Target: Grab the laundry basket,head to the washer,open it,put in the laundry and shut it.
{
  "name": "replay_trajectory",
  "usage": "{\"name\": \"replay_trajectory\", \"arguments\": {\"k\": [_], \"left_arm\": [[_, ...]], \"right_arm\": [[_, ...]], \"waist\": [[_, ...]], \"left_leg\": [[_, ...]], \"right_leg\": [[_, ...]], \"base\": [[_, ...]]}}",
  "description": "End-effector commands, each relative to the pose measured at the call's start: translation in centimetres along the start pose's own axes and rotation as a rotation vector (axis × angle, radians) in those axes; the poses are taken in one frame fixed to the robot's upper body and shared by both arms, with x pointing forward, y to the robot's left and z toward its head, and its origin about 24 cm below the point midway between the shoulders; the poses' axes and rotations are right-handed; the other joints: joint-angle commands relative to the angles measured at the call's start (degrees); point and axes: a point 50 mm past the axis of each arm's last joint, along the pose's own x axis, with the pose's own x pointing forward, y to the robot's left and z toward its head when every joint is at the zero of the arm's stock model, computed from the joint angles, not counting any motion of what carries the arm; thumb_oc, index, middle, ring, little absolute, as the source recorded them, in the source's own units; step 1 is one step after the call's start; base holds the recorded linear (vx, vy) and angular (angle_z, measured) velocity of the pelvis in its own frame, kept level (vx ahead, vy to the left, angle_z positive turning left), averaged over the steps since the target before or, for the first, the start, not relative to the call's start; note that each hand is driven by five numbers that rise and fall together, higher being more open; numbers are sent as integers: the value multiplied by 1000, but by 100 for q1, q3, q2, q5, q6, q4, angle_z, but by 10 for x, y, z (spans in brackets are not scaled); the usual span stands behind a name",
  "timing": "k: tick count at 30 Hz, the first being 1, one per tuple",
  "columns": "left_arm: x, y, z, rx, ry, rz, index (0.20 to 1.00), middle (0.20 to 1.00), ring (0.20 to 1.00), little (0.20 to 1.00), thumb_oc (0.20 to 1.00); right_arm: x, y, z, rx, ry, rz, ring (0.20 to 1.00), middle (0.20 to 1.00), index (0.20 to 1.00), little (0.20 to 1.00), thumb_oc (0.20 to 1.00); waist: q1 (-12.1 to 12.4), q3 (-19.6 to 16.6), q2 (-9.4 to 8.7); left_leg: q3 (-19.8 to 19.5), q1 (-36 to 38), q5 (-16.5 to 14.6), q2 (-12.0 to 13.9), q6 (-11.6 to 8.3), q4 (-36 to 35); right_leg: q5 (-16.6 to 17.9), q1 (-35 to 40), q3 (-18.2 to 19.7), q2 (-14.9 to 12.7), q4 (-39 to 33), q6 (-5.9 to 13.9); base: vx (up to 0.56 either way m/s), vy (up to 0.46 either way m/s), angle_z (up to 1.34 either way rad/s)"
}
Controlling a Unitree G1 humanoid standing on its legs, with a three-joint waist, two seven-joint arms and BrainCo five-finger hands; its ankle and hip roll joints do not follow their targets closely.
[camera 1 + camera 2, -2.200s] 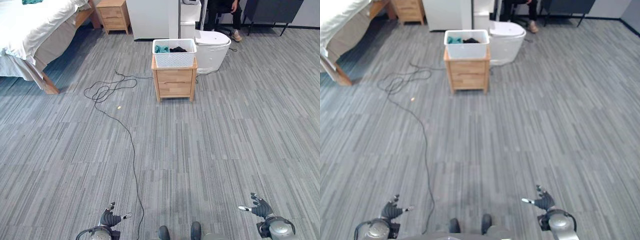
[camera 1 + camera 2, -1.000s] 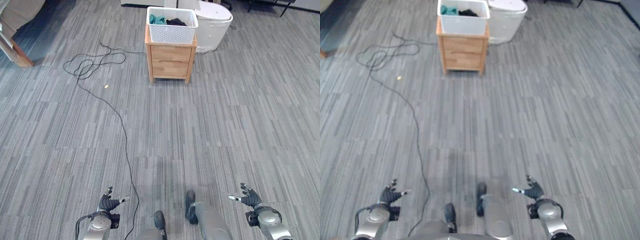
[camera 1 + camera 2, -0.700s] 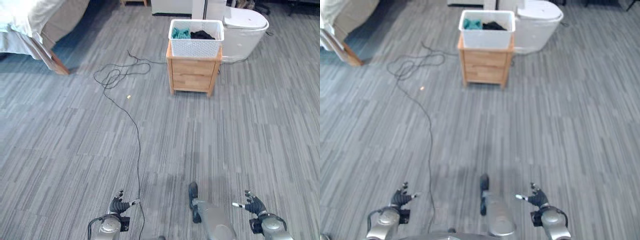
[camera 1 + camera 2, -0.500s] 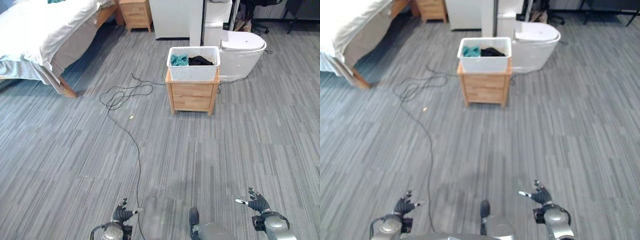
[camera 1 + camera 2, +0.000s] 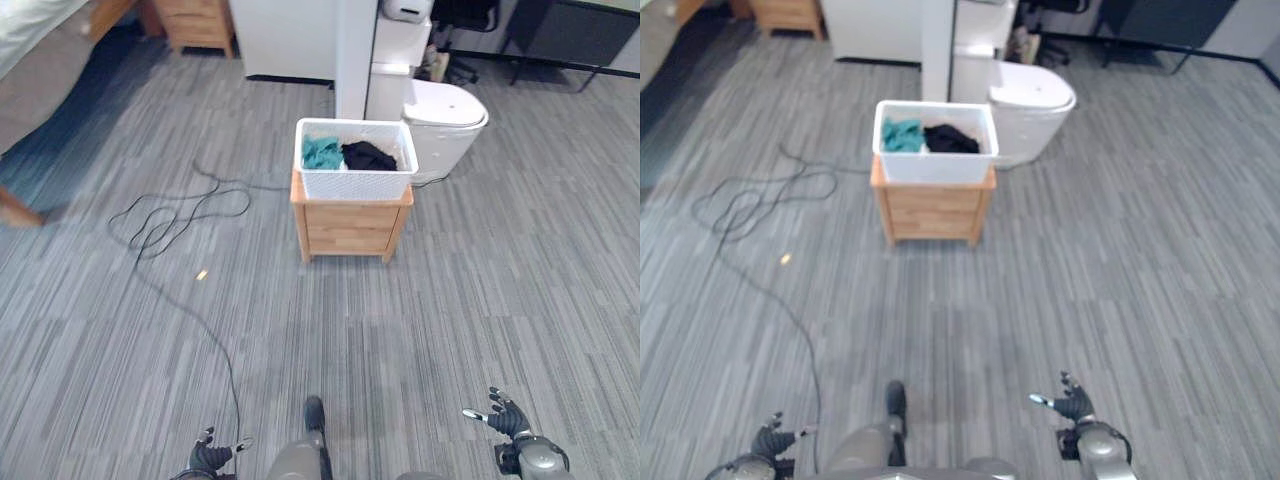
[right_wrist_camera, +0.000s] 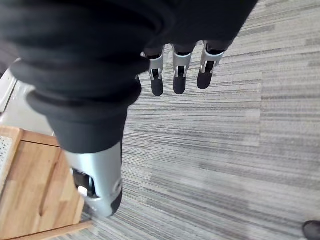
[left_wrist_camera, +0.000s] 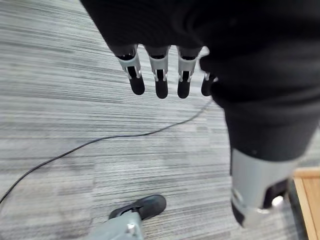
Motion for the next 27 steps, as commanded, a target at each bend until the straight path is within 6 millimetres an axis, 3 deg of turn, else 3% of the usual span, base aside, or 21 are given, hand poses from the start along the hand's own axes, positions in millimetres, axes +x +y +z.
{"name": "replay_trajectory", "arguments": {"k": [1,2,5,6,8,9,13,18,19,22,23,25,27], "left_arm": [[5,9,38,18,-145,25,1000,1000,1000,1000,1000],[5,8,43,9,-165,24,1000,1000,1000,1000,1000],[5,6,45,-7,-174,19,1000,1000,1000,1000,1000],[5,3,47,-12,-182,10,1000,1000,1000,1000,1000],[5,2,46,-13,-181,4,1000,1000,1000,1000,1000],[5,-1,46,-9,-175,-4,1000,1000,1000,1000,1000],[5,-5,49,-2,-190,-19,1000,1000,1000,1000,1000],[3,-11,47,12,-194,-43,1000,1000,1000,1000,1000],[3,-14,46,11,-192,-49,1000,1000,1000,1000,1000],[2,-22,47,-4,-197,-76,1000,1000,1000,1000,1000],[2,-25,51,5,-211,-90,1000,1000,1000,1000,1000],[2,-28,53,2,-213,-99,1000,1000,1000,1000,1000],[3,-30,53,1,-212,-104,1000,1000,1000,1000,1000]], "right_arm": [[12,-12,47,-33,-165,-20,1000,1000,1000,1000,1000],[13,-8,50,-45,-171,-8,1000,1000,1000,1000,1000],[15,-8,52,-60,-170,-4,1000,1000,1000,1000,1000],[16,-8,55,-75,-171,-1,1000,1000,1000,1000,1000],[16,-9,55,-79,-172,0,1000,1000,1000,1000,1000],[16,-10,55,-81,-169,-2,1000,1000,1000,1000,1000],[15,-12,48,-87,-142,-7,1000,1000,1000,1000,1000],[12,-19,40,-87,-119,-19,1000,1000,1000,1000,1000],[12,-21,39,-89,-115,-22,1000,1000,1000,1000,1000],[10,-29,37,-87,-112,-46,1000,1000,1000,1000,1000],[9,-35,38,-76,-121,-62,1000,1000,1000,1000,1000],[9,-39,36,-75,-108,-78,1000,1000,1000,1000,1000],[10,-41,35,-80,-100,-84,1000,1000,1000,1000,1000]], "waist": [[64,62,48],[9,127,123],[-42,175,210],[-102,229,293],[-134,253,300],[-220,297,280],[-401,370,262],[-454,245,266],[-478,214,302],[-505,144,405],[-553,56,445],[-561,28,434],[-543,34,423]], "left_leg": [[-34,130,-553,214,-452,314],[26,463,-746,146,-348,281],[4,635,-888,106,-325,278],[-22,849,-1042,69,-316,244],[-30,968,-1104,36,-331,214],[-89,1187,-1262,-64,-353,162],[-306,1574,-1648,-213,-416,262],[-538,1855,-2135,-394,-462,626],[-551,1851,-2145,-347,-548,767],[-467,1622,-1649,-90,-919,1532],[-374,1488,-1224,136,-1119,1974],[-172,1268,-1113,299,-1111,2216],[-89,1115,-1199,315,-1050,2216]], "right_leg": [[1026,-563,-173,-268,447,613],[1184,-976,-340,-361,803,595],[1050,-1259,-539,-406,557,498],[835,-1508,-786,-427,107,404],[859,-1626,-875,-431,-213,382],[1056,-1821,-1031,-454,-925,433],[1416,-2131,-962,-476,-2000,609],[1701,-1938,-891,-574,-2106,577],[1699,-1888,-901,-573,-2079,533],[1615,-1667,-1074,-544,-1965,358],[1474,-1415,-1156,-433,-2074,219],[1287,-1184,-1241,-403,-2171,144],[1220,-1092,-1245,-393,-2200,130]], "base": [[262,145,-48],[273,142,-30],[286,86,-28],[331,30,0],[341,0,18],[349,-60,3],[421,-94,10],[323,-114,43],[379,-198,32],[334,-247,65],[374,-262,58],[262,-172,8],[138,-71,5]]}}
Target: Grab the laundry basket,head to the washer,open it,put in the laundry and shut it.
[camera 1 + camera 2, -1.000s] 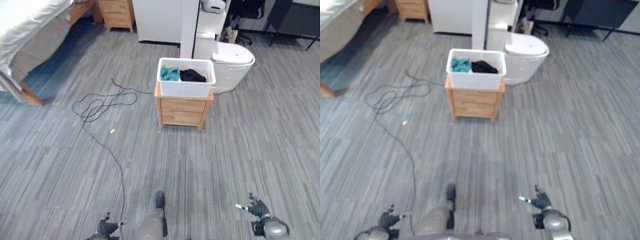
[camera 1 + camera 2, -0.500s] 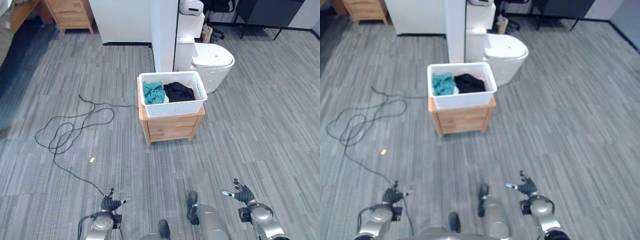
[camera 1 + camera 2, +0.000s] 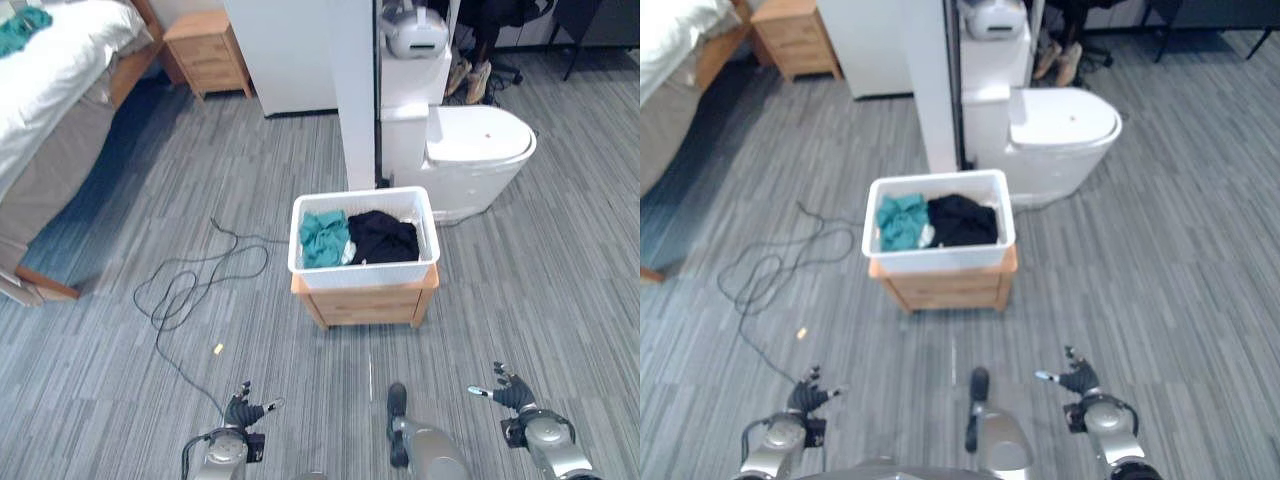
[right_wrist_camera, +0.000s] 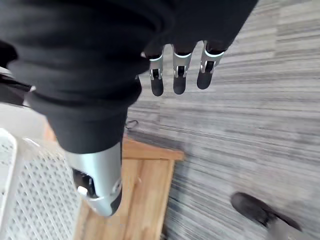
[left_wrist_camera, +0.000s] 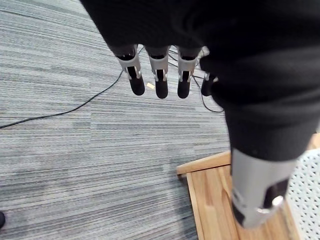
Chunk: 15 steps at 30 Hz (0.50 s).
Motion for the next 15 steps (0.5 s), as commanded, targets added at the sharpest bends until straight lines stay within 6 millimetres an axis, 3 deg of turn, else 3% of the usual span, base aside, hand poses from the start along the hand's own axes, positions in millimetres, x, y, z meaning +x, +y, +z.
{"name": "replay_trajectory", "arguments": {"k": [1,2,3,4,8,15], "left_arm": [[3,8,20,16,-81,10,1000,1000,1000,1000,1000],[4,7,21,22,-83,5,1000,1000,1000,1000,1000],[4,7,21,22,-83,5,1000,1000,1000,1000,1000],[5,8,22,27,-84,9,1000,1000,1000,1000,1000],[3,10,15,36,-59,19,1000,1000,1000,1000,1000],[-1,21,0,84,-10,41,1000,1000,1000,1000,1000]], "right_arm": [[-2,-8,-1,8,-13,-32,1000,1000,1000,1000,1000],[-2,-12,0,6,-14,-45,1000,1000,1000,1000,1000],[-2,-12,0,6,-14,-45,1000,1000,1000,1000,1000],[-2,-14,-1,-9,-12,-55,1000,1000,1000,1000,1000],[-2,-12,-3,-16,-4,-53,1000,1000,1000,1000,1000],[-2,0,0,-41,-21,-10,1000,1000,1000,1000,1000]], "waist": [[-127,-87,-216],[-98,-34,-231],[-98,-33,-231],[-25,118,-190],[99,197,-166],[180,8,-212]], "left_leg": [[534,-364,-286,-306,470,-964],[633,-630,-527,-382,595,-1247],[633,-630,-528,-382,595,-1245],[656,-1106,-141,-333,552,-1671],[569,-1335,353,-228,448,-2154],[605,-800,293,-392,673,-2728]], "right_leg": [[-550,319,62,-429,-123,652],[-634,429,71,-463,-159,690],[-634,430,70,-463,-159,690],[-739,570,128,-412,-174,672],[-894,788,275,-288,-170,639],[-1098,967,555,-242,137,678]], "base": [[257,-91,9],[196,-60,-1],[225,-36,-18],[158,-8,-26],[180,39,-32],[168,100,-39]]}}
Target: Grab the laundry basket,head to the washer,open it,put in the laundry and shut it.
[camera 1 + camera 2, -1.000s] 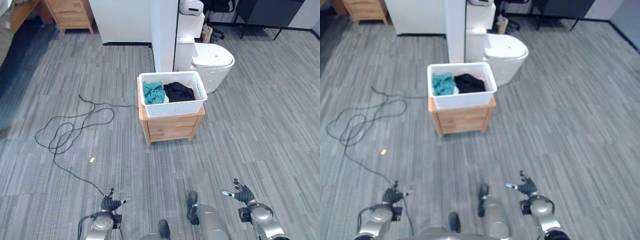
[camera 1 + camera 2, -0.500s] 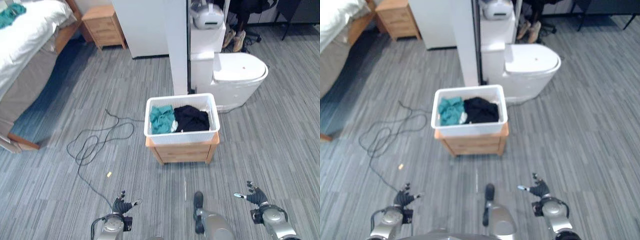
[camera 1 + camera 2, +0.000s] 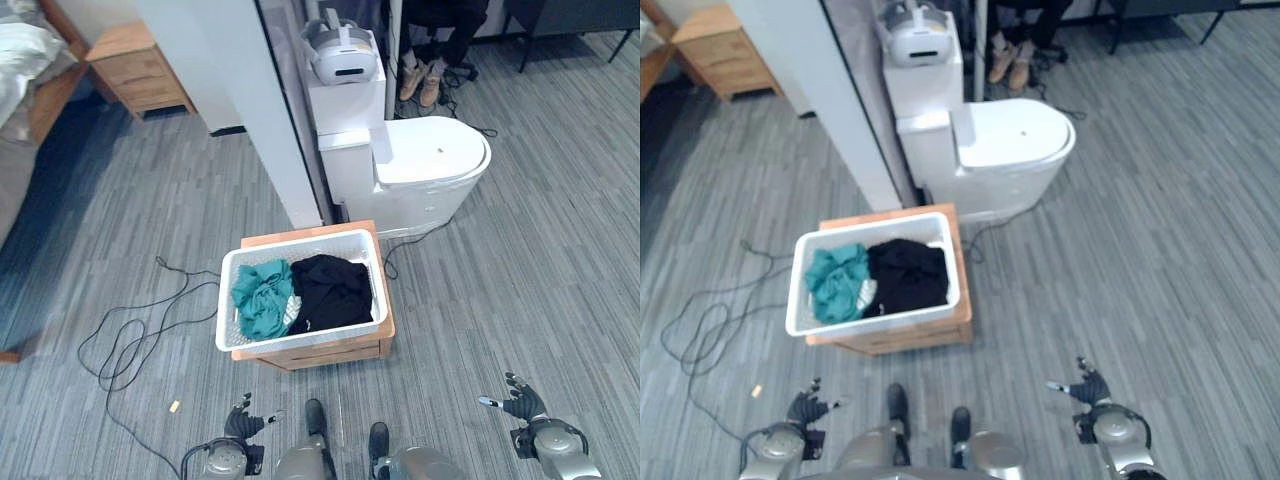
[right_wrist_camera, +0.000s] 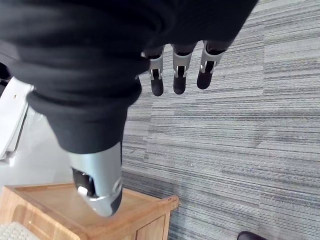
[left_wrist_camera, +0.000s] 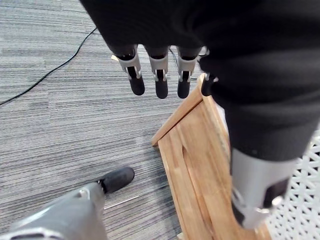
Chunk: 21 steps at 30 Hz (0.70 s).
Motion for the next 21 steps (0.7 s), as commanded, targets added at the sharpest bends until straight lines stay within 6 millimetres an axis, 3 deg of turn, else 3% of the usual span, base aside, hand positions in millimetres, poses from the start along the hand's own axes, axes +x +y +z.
{"name": "replay_trajectory", "arguments": {"k": [1,7,10,17,21], "left_arm": [[2,20,11,61,-48,51,1000,1000,1000,1000,1000],[3,42,27,57,-101,122,1000,1000,1000,1000,1000],[3,49,31,46,-119,153,1000,1000,1000,1000,1000],[1,49,33,28,-135,163,1000,1000,1000,1000,1000],[1,46,41,35,-171,143,1000,1000,1000,1000,1000]], "right_arm": [[2,2,22,-15,-103,9,1000,1000,1000,1000,1000],[7,9,55,-23,-217,26,1000,1000,1000,1000,1000],[6,9,74,-22,-292,27,1000,1000,1000,1000,1000],[3,8,87,-9,-355,18,1000,1000,1000,1000,1000],[1,2,94,-1,-384,0,1000,1000,1000,1000,1000]], "waist": [[57,-92,-76],[176,-22,-176],[224,-73,-171],[253,-181,-105],[269,-110,-109]], "left_leg": [[189,431,-683,-87,178,306],[328,518,-835,-181,407,304],[413,580,-821,-213,435,172],[333,692,-750,-266,383,-58],[238,418,-910,-274,229,532]], "right_leg": [[-297,-19,288,-747,48,1079],[-300,-463,399,-836,793,1265],[-267,-505,302,-874,739,1291],[-249,-309,311,-841,398,1262],[-240,-245,258,-910,194,1166]], "base": [[128,137,-30],[49,93,-24],[41,43,1],[50,-36,10],[-21,-28,51]]}}
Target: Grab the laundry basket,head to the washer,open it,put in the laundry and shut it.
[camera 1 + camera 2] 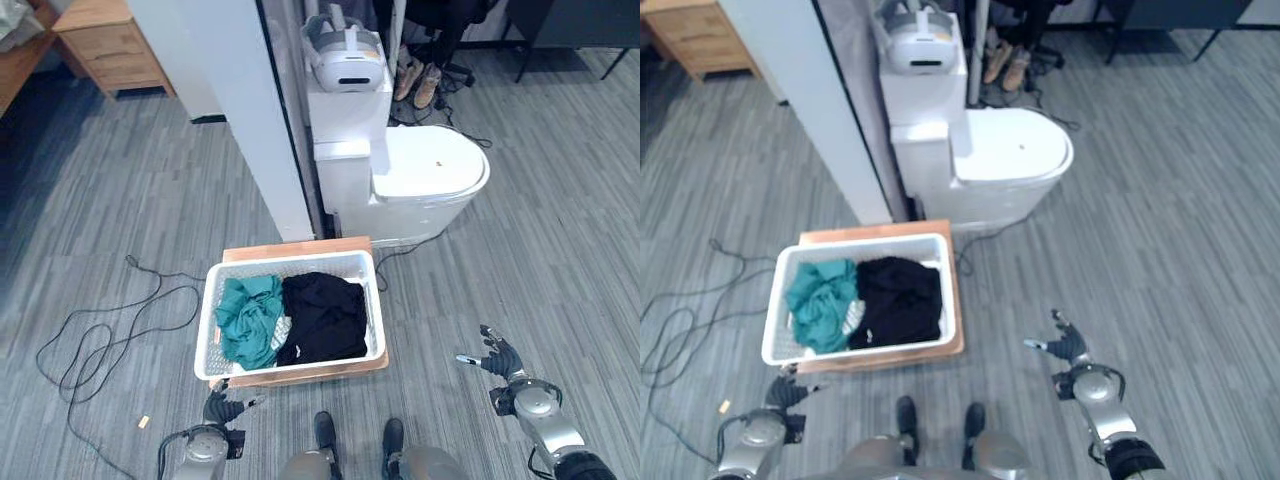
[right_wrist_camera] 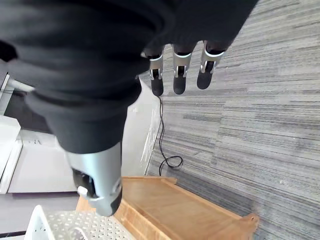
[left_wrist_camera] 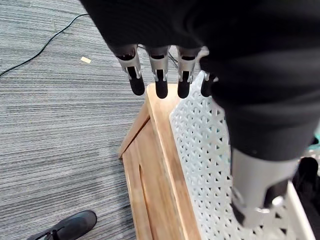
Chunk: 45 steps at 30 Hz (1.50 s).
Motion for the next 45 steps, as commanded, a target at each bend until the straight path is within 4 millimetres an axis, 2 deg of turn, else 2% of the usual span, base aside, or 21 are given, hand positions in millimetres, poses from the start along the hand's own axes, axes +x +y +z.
{"name": "replay_trajectory", "arguments": {"k": [1,3,5,6,9,13,15,16,17,19,20,21,24,26,33,34,35,36,37,40,45], "left_arm": [[3,18,13,15,-59,64,1000,1000,1000,1000,1000],[6,18,19,5,-73,73,1000,1000,1000,1000,1000],[7,20,22,17,-78,82,1000,1000,1000,1000,1000],[9,20,27,12,-91,87,1000,1000,1000,1000,1000],[11,19,33,28,-110,82,1000,1000,1000,1000,1000],[16,30,54,52,-169,109,1000,1000,1000,1000,1000],[17,39,69,50,-218,150,1000,1000,1000,1000,1000],[17,39,69,50,-218,151,1000,1000,1000,1000,1000],[19,40,78,52,-240,160,1000,1000,1000,1000,1000],[19,40,78,52,-240,160,1000,1000,1000,1000,1000],[20,46,84,57,-256,195,1000,1000,1000,1000,1000],[20,45,88,66,-264,195,1000,1000,1000,1000,1000],[29,38,104,80,-278,209,1000,1000,1000,1000,1000],[33,33,106,102,-258,206,1000,1000,1000,1000,1000],[46,19,102,160,-151,205,1000,1000,1000,1000,1000],[49,14,100,163,-108,199,1000,1000,1000,1000,1000],[50,11,102,163,-110,190,442,442,442,442,442],[50,8,105,158,-120,183,200,200,200,200,200],[50,6,107,152,-133,178,200,200,200,200,200],[49,3,110,131,-161,165,200,200,200,200,200],[41,-7,104,81,-209,105,200,200,200,200,200]], "right_arm": [[3,-10,20,-10,-107,-38,1000,1000,1000,1000,1000],[4,-12,20,-13,-98,-48,1000,1000,1000,1000,1000],[4,-11,20,-8,-99,-44,1000,1000,1000,1000,1000],[5,-10,19,-11,-91,-42,1000,1000,1000,1000,1000],[5,-10,17,-21,-75,-42,1000,1000,1000,1000,1000],[14,0,38,-15,-134,-26,1000,1000,1000,1000,1000],[20,11,58,-4,-196,3,1000,1000,1000,1000,1000],[20,11,58,-4,-196,3,1000,1000,1000,1000,1000],[22,15,65,-8,-214,22,1000,1000,1000,1000,1000],[22,15,65,-8,-215,22,1000,1000,1000,1000,1000],[25,24,75,8,-239,45,1000,1000,1000,1000,1000],[27,27,78,15,-244,52,1000,1000,1000,1000,1000],[34,41,89,38,-242,86,1000,1000,1000,1000,1000],[37,49,93,40,-232,103,1000,1000,1000,1000,1000],[45,77,105,47,-200,167,1000,1000,1000,1000,1000],[49,84,115,24,-206,180,1000,1000,1000,1000,1000],[50,87,119,19,-213,187,586,586,586,586,586],[50,87,122,18,-220,189,235,235,235,235,235],[50,88,124,22,-226,191,200,200,200,200,200],[49,88,126,43,-239,197,200,200,200,200,200],[43,83,114,93,-236,208,200,200,200,200,200]], "waist": [[121,-143,-292],[120,-116,-393],[142,-138,-381],[181,-159,-365],[126,-210,-302],[158,-50,-322],[253,44,-304],[259,46,-308],[236,84,-305],[237,67,-305],[352,33,-334],[378,32,-370],[368,53,-394],[377,67,-389],[387,313,-347],[400,420,-309],[405,450,-300],[408,474,-291],[406,490,-284],[413,514,-285],[388,406,-296]], "left_leg": [[172,-252,-913,-239,-323,1096],[-2,-464,-942,163,-481,1438],[-171,-445,-893,284,-506,1301],[-536,-458,-889,249,-563,1179],[-536,-367,-917,170,-500,926],[-271,-405,-977,-50,-282,866],[10,-376,-1001,-43,-204,842],[17,-374,-1000,-45,-203,839],[109,-269,-961,-90,-176,737],[110,-290,-947,-90,-174,730],[251,-163,-1031,-108,-227,621],[321,-194,-919,-128,-210,571],[396,-258,-855,-128,-209,513],[428,-329,-800,-106,-217,464],[367,-705,-609,-89,-232,412],[337,-868,-492,-61,-254,356],[324,-899,-453,-51,-264,328],[312,-915,-422,-45,-273,307],[306,-925,-393,-36,-287,289],[309,-907,-367,-11,-307,270],[306,-705,-379,6,-329,177]], "right_leg": [[-250,-118,380,-468,60,494],[-231,-80,196,-721,-4,546],[-244,-70,164,-752,-19,581],[-268,-91,177,-807,11,620],[-265,-75,162,-933,64,696],[-54,-552,354,-1184,488,801],[38,-736,70,-1303,753,788],[35,-743,79,-1305,762,789],[-28,-826,123,-1100,934,753],[-12,-845,124,-1097,921,751],[-138,-667,-266,-1131,732,770],[-75,-603,-466,-1136,568,708],[27,-635,-190,-975,259,709],[109,-686,-180,-953,150,722],[254,-1121,-15,-916,108,687],[315,-1311,16,-893,99,674],[335,-1354,30,-883,92,670],[343,-1375,46,-875,77,663],[353,-1387,57,-869,64,661],[348,-1374,66,-857,51,650],[283,-1205,62,-817,12,645]], "base": [[-32,84,39],[-12,148,31],[102,180,28],[133,204,10],[135,301,-6],[-36,240,-16],[-48,193,-54],[2,195,-38],[14,94,-58],[39,66,-54],[25,31,-11],[33,28,-7],[-31,-12,-30],[-43,-35,-5],[-79,-25,-7],[-104,-51,-1],[-76,-50,-5],[-19,-34,-11],[-11,-35,-7],[3,-41,-3],[24,-59,2]]}}
